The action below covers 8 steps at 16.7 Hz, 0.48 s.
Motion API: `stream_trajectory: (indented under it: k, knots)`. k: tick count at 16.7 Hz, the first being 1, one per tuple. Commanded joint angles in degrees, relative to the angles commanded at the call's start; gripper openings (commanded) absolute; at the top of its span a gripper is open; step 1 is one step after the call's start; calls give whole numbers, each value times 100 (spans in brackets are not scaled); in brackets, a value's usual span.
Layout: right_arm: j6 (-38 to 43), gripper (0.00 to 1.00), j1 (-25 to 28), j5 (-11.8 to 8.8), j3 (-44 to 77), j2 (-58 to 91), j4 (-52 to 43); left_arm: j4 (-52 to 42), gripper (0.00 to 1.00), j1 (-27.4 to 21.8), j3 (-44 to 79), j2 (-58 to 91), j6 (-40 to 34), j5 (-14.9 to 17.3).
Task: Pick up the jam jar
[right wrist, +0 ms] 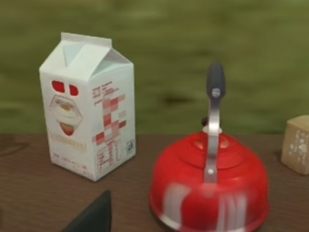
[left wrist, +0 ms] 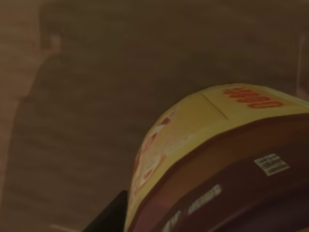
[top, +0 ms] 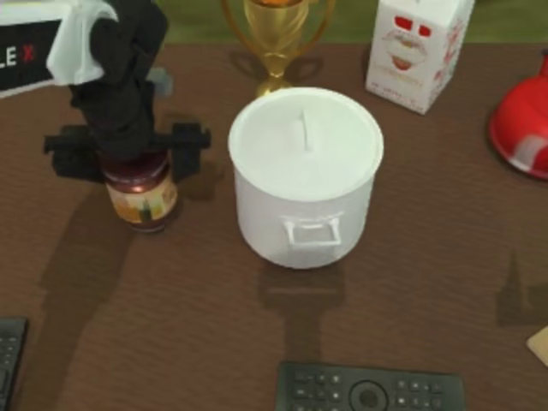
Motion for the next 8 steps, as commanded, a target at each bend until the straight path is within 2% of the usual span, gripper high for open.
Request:
stream_trajectory:
  k: [5, 8]
  knots:
    - [0, 100, 0, 0, 0, 0, 0, 160, 0, 4, -103, 89, 0, 2]
    - [0, 100, 0, 0, 0, 0, 0, 160, 23, 4, -103, 89, 0, 2]
